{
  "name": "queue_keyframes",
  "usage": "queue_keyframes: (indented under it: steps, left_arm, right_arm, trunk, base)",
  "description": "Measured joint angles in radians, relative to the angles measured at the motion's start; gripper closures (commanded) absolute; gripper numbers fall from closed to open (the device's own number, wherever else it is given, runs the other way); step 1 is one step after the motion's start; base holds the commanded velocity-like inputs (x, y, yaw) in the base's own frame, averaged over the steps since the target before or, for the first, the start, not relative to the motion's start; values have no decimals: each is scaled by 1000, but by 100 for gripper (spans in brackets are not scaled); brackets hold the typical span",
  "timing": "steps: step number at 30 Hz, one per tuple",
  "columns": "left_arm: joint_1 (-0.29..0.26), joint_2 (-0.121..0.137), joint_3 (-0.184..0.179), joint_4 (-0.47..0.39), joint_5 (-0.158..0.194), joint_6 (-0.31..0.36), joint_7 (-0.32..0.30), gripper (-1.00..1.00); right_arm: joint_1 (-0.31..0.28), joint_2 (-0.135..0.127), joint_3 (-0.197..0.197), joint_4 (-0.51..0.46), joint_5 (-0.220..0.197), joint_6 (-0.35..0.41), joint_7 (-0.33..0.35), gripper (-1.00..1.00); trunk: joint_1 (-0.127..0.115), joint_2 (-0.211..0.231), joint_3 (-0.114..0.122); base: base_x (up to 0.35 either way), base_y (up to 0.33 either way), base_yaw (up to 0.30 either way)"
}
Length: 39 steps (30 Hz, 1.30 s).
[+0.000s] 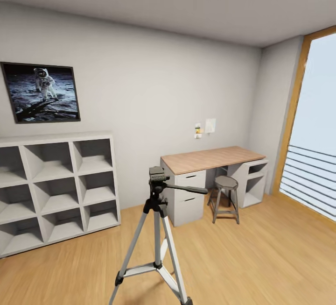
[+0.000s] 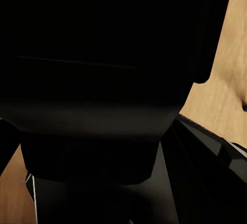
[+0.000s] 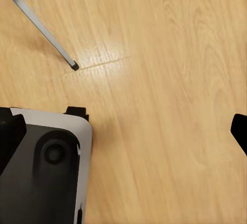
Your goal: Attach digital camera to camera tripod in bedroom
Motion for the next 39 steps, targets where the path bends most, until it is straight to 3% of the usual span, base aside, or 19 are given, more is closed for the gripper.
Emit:
queue_keyframes:
  steps: [23, 39]
  left_arm:
    - [0, 0, 0, 0, 0, 0, 0, 100]
    - [0, 0, -1, 0, 0, 0, 0, 100]
  right_arm:
    - [0, -1, 0, 0, 19, -1, 0, -100]
    - [0, -6, 0, 0, 20, 0, 1, -100]
  trunk:
    - [0, 0, 0]
    - [0, 0, 0]
  base:
    - [0, -1, 223]
    - [0, -67, 34]
